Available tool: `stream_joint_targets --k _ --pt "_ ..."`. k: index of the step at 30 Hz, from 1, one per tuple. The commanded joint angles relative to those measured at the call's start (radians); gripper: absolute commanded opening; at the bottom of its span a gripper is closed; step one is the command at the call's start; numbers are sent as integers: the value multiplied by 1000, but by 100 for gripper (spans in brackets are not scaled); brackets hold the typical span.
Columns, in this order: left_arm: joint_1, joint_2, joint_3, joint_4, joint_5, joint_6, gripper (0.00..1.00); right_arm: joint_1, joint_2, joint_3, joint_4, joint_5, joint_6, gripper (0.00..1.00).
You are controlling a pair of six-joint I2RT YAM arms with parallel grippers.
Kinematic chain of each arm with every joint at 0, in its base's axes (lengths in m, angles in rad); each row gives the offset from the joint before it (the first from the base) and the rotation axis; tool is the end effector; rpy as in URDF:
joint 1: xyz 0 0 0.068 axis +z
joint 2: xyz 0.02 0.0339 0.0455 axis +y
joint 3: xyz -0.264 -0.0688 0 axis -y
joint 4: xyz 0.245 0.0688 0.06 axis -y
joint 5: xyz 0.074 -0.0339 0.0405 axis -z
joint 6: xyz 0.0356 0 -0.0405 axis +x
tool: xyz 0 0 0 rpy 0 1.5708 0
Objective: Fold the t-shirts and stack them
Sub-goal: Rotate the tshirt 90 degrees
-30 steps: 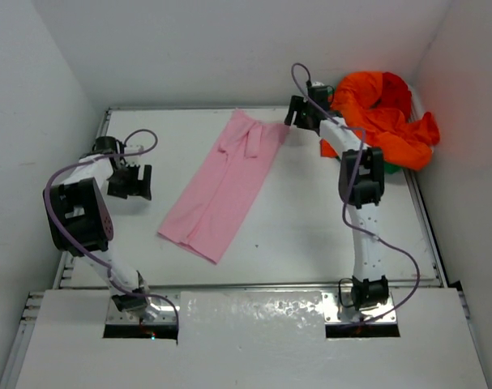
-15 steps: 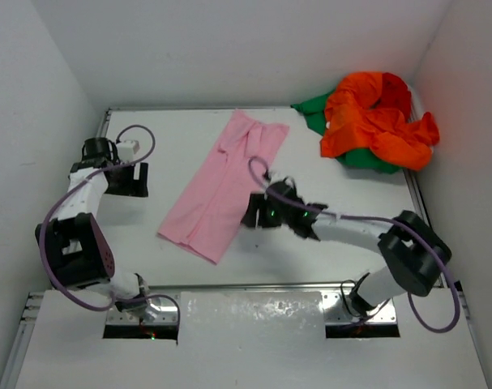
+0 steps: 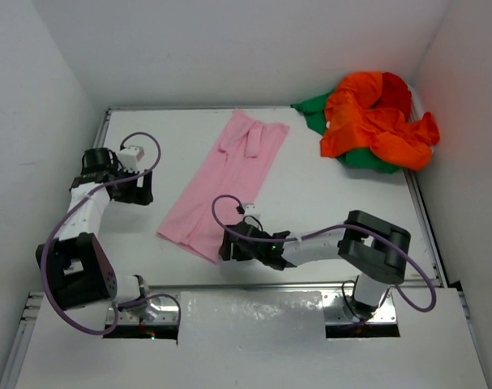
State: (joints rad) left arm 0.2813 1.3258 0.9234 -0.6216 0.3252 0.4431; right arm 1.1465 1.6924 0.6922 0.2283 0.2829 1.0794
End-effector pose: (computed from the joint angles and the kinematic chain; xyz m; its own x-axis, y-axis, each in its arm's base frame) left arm 0.2538 0.0615 0.2368 -0.7857 0.1958 -0.5867 0.2584 0.9658 -0.0236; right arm 0.1377 0.2806 0.1263 -0.8344 0.2093 -0.5098 -0.1209 0.8330 0.5399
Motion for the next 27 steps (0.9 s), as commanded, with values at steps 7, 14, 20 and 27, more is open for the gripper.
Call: stream_joint_targets --k 7,14,20,27 --pt "-1 -54 -32 62 60 19 81 21 159 95 -21 22 192 61" --pt "-1 -80 -55 60 37 52 81 21 239 124 -43 0 244 22" --pt "-1 -108 -61 34 83 91 80 18 190 -17 14 53 312 0" --pt "-91 -126 -67 39 176 131 74 -59 -75 -284 -30 41 197 0"
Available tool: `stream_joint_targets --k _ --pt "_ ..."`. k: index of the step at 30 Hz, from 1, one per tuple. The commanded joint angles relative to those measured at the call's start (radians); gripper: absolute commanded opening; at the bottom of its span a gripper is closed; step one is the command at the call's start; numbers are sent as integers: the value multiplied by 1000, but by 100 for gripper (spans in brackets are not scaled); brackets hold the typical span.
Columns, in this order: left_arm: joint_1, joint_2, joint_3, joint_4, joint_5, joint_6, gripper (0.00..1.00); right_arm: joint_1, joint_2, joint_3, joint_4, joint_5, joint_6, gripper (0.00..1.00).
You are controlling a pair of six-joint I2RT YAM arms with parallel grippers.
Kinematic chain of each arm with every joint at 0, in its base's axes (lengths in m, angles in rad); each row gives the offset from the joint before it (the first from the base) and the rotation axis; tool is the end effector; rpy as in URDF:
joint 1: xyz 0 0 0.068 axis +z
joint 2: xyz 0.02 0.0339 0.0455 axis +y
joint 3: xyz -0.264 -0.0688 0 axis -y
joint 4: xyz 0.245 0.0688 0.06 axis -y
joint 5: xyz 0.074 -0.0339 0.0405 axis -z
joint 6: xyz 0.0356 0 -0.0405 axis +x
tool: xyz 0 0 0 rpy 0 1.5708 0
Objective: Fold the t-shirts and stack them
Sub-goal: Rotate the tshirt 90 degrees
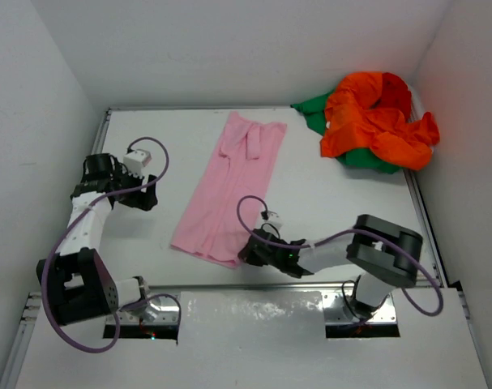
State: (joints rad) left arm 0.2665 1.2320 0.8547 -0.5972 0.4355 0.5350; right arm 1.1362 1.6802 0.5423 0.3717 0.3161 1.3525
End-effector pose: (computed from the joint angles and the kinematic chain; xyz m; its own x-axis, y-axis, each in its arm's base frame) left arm 0.2372 0.0492 0.2401 -0.6919 0.2903 -0.6611 0.3982 0.9172 -0.0140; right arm 0.1295 0.2527 0.1039 -0.8128 0.4528 -0.3665 0.1187 0.7447 0.6568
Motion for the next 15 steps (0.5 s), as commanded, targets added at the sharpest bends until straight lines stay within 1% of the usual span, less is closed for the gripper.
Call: stream_joint_targets --k 1,3,4,6,7,8,9,10,11,12,13,14,15 --pt "-119 -37 1 19 54 36 74 -82 -92 -162 -184 -26 -104 0" --pt "-226 -48 -9 56 -15 17 74 -108 -166 -228 -226 -55 -150 0" --pt "-337 -64 -19 72 -35 13 74 -133 -184 -240 -276 -89 -192 0" --pt "-427 -81 -23 112 -58 25 74 -164 -236 -295 -313 -130 -228 0" --pt "-491 -97 -28 143 -57 34 74 -196 -256 -348 -315 -170 -258 0" --pt "-519 -101 -29 152 -58 40 73 -213 -293 -370 -321 -189 -271 0" --pt "-567 -100 -26 155 -52 74 71 -242 -312 -392 -344 -204 -308 0" --pt "-590 -91 -14 122 -50 97 71 -259 -344 -415 -364 -233 -328 1" --pt "-645 -71 4 85 -60 124 70 -272 -359 -423 -379 -245 -346 2" --pt "-676 -27 44 41 -75 173 69 -294 -376 -432 -404 -264 -389 3" --pt "-706 -11 58 -31 -93 198 68 -306 -392 -441 -416 -282 -406 4" --pt "-737 3 66 -59 -136 226 68 -314 -405 -441 -433 -308 -420 6" --pt "-794 9 70 -120 -153 299 69 -328 -434 -441 -454 -310 -462 8"
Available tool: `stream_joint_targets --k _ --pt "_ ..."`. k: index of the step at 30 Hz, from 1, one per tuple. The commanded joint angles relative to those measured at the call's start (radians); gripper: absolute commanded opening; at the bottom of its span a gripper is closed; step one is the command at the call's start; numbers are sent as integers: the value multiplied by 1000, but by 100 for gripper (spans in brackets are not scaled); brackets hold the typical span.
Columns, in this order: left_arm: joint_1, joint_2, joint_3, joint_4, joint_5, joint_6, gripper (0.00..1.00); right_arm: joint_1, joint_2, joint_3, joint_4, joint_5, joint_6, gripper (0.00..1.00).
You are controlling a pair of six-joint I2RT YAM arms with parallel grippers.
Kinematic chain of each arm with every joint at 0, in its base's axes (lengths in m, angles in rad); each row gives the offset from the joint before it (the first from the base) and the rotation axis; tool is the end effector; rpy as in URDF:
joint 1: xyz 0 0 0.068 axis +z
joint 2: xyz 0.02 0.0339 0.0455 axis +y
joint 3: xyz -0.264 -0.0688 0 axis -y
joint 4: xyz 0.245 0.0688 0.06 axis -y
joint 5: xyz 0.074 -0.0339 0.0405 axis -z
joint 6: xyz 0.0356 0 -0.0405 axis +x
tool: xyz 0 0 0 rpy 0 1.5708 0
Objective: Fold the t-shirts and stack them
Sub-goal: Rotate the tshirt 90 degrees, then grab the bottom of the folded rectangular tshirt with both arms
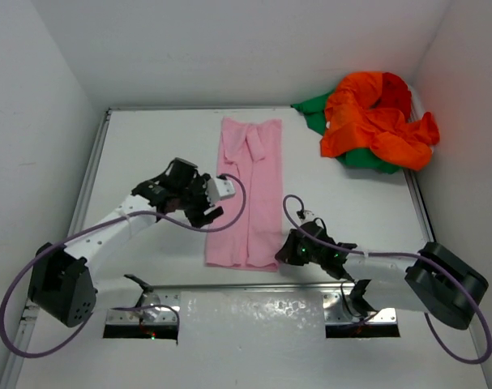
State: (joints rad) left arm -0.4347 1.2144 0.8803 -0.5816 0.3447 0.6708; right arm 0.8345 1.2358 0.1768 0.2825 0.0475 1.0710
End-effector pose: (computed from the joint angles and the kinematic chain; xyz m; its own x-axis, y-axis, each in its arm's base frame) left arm 0.2167 -0.1139 0.2520 -0.2009 0.7383 -0.6438 0.9038 0.3932 0.1688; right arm 0.1246 0.1350 0.1018 -0.8552 0.3619 -0.3711 0.0692 0.7892 0.6102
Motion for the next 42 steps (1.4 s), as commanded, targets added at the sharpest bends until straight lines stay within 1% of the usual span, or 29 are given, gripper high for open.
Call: stream_joint_targets --k 1,2,3,4,5,6,7,8,9,11,12,15,16,19,22,25,27,28,29,33,35,36,37,39,42 --pt "-116 33 52 -176 -79 203 69 -31 -1 -62 -390 -58 -200 9" --pt "-154 33 55 -204 -87 245 69 -37 -12 -53 -413 -84 -241 16" --pt "-165 18 45 -224 -88 321 69 -38 -31 -40 -423 -112 -265 24" --pt "-171 -1 30 -231 -61 379 70 -40 -39 -31 -436 -138 -287 32" --pt "-188 -54 13 -239 -40 457 70 -41 -50 -20 -456 -168 -322 41" --pt "-199 -87 -41 -224 -18 605 70 -41 -80 -5 -486 -181 -339 44" --pt "-209 -119 -78 -198 5 659 70 -40 -100 3 -500 -193 -351 46" --pt "-245 -171 -113 -169 8 702 67 -40 -122 7 -514 -199 -364 47" --pt "-268 -188 -182 -118 11 764 65 -40 -169 22 -532 -204 -365 48" --pt "-323 -203 -257 -83 37 812 62 -41 -209 44 -555 -202 -359 51" --pt "-343 -196 -273 -48 52 813 62 -40 -232 71 -560 -196 -355 52" --pt "-400 -144 -319 6 69 819 59 -40 -220 114 -563 -187 -336 52" --pt "-410 -132 -329 18 76 823 59 -40 -187 122 -556 -195 -333 52" --pt "-427 -104 -383 65 80 863 59 -40 -125 133 -525 -224 -309 50" --pt "-430 -98 -425 63 76 917 59 -41 -110 145 -496 -228 -306 50" --pt "-432 -89 -446 83 83 926 59 -41 -90 173 -473 -236 -313 50" --pt "-438 -85 -458 133 77 909 57 -41 -62 200 -462 -238 -319 50" --pt "-444 -79 -460 153 70 902 55 -43 -56 208 -453 -244 -319 50" --pt "-444 -75 -463 175 65 897 49 -46 -47 220 -439 -253 -310 49" --pt "-446 -59 -469 181 57 909 42 -54 -52 216 -405 -268 -270 49" --pt "-450 -59 -478 192 63 908 29 -60 -53 207 -395 -261 -240 49" --pt "-452 -59 -481 200 66 903 25 -60 -52 196 -379 -252 -229 49" --pt "-455 -59 -484 207 68 898 16 -60 -39 190 -361 -250 -215 50" --pt "-457 -59 -491 232 68 880 15 -60 -10 191 -322 -242 -181 49" --pt "-458 -58 -486 247 62 863 13 -60 60 214 -332 -230 -161 40"
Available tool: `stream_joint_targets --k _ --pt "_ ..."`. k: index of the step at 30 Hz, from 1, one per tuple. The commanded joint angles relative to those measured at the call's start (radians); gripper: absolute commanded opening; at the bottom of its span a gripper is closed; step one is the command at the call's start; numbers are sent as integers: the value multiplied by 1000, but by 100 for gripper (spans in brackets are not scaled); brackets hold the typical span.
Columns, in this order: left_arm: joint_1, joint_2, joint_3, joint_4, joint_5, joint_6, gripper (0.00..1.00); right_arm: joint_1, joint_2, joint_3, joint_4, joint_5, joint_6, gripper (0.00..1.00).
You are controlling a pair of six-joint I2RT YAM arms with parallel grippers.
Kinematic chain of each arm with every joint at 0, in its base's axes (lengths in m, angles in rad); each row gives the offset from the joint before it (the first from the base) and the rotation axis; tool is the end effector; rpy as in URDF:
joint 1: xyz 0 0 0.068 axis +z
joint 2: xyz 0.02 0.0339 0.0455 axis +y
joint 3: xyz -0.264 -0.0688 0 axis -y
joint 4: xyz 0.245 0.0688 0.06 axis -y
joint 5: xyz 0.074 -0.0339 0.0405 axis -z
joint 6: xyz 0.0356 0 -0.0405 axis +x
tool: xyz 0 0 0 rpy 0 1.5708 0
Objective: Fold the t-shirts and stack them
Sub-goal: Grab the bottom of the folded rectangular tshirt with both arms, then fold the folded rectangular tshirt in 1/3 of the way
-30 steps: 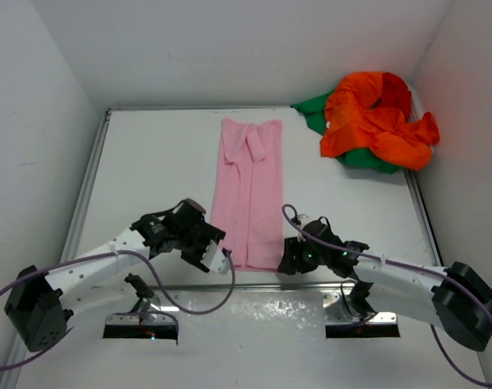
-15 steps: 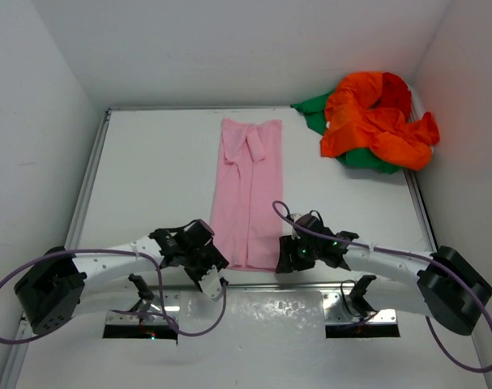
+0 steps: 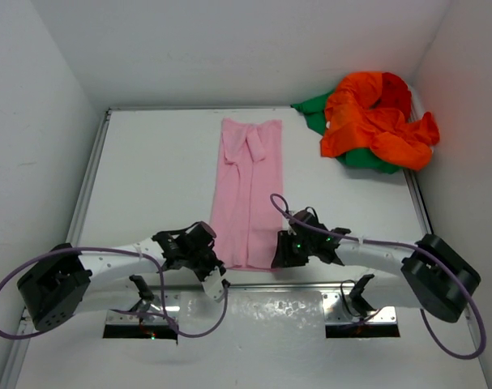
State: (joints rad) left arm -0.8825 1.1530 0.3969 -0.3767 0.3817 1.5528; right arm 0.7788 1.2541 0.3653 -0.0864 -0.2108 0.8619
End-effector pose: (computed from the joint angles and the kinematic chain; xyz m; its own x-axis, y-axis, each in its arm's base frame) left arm 0.1026 -0.1457 0.1334 0.8066 0.4800 -0.3449 0.5899 -0.6909 0.4180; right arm 0.1370 0.1457 0.1219 -0.9684 0.0872 -0.2337 -0.0543 0.8408 0.5386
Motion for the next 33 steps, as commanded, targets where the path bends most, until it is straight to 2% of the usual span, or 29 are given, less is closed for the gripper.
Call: stream_joint_targets --k 1,3,4,5,8,13,17,20,24,30,33 --pt "-10 5 -1 44 25 -26 10 -6 51 21 45 28 55 32" --pt "-10 5 8 51 20 -52 8 -6 62 12 68 25 72 24" --pt "-10 7 17 56 19 -66 3 -7 62 11 65 24 74 19" --pt "-10 5 22 68 17 -103 0 -7 57 9 60 24 77 12" --pt "-10 5 49 82 3 -173 0 -21 6 -11 71 34 86 0" --pt "0 16 166 73 -52 -322 0 -111 -76 56 -1 56 25 0" --pt "66 37 290 -1 -17 -420 0 -199 -62 174 -72 24 -50 0" --pt "189 112 451 -53 45 -474 0 -281 -6 263 -107 -22 -119 0" --pt "264 192 580 -77 42 -525 0 -349 91 439 -144 -53 -185 0" --pt "378 330 715 5 40 -593 0 -444 298 654 -147 -90 -233 0" --pt "416 402 770 76 -6 -614 0 -463 388 749 -139 -99 -248 0"
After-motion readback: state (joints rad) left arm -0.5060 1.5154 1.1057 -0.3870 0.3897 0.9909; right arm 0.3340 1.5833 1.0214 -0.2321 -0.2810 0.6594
